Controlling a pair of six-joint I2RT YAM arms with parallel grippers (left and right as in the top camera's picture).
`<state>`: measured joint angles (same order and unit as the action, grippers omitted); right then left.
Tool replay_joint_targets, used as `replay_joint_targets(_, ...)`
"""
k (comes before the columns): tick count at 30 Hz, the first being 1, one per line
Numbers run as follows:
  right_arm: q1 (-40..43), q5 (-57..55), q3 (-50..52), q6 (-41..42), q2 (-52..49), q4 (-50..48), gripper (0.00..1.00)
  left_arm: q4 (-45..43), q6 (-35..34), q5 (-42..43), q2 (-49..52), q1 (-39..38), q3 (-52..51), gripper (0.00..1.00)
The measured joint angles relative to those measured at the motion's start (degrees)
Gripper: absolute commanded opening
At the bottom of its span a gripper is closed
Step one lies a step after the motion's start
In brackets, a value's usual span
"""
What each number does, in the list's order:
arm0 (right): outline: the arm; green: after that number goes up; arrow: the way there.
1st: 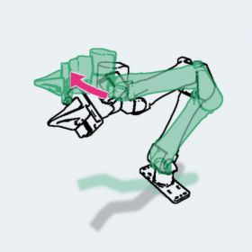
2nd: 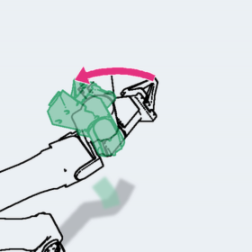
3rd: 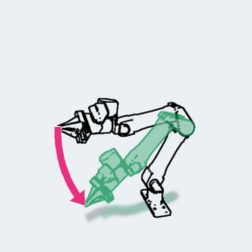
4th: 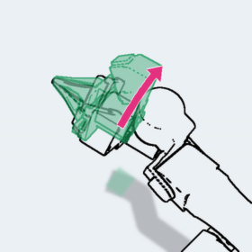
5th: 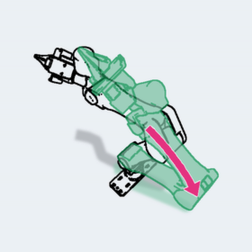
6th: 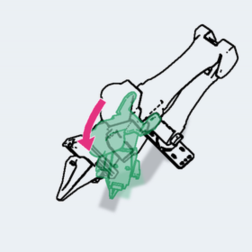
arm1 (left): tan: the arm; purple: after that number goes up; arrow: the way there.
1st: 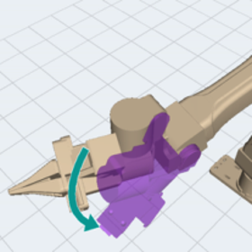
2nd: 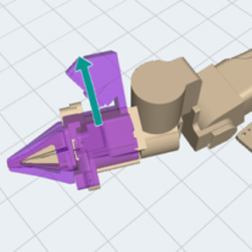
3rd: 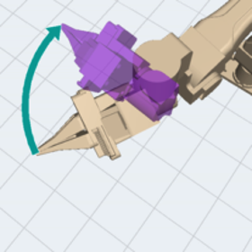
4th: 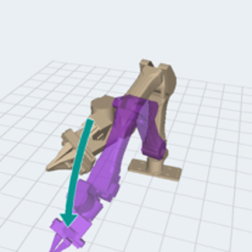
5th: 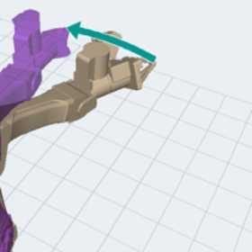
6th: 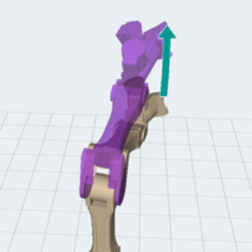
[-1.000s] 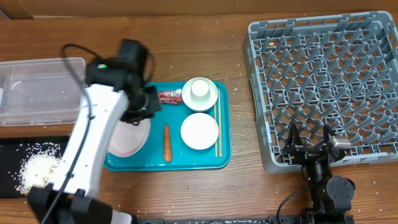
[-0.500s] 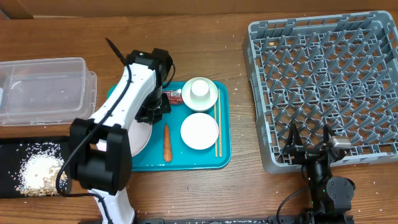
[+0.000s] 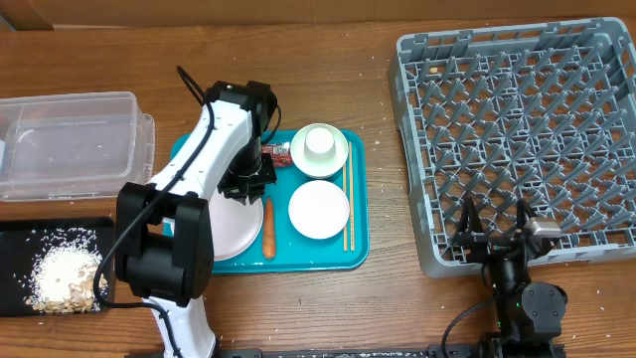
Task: Sort waste into correct bins and load items into the dishwasher
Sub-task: 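Lower the empty plate back onto the teal tray and release, then grasp the orange carrot on the tray with the left gripper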
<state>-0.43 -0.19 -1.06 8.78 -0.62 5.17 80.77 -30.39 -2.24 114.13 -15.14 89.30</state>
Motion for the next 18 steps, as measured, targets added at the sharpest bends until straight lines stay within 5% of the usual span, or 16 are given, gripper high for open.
replay_joint_targets(7, 0.0, 0.0, 0.0, 0.0, 0.0, 0.0, 1.00, 3.7, 1.0, 1.4, -0.3, -0.3, 0.0, 0.15)
replay_joint_targets(9, 0.0, 0.0, 0.0, 0.0, 0.0, 0.0, 1.00, 4.2, 1.2, 1.6, -0.7, -0.8, 0.0, 0.33)
replay_joint_targets(18, 0.0, 0.0, 0.0, 0.0, 0.0, 0.0, 1.00, -0.5, 1.9, 5.1, -1.4, -11.1, -4.5, 0.25)
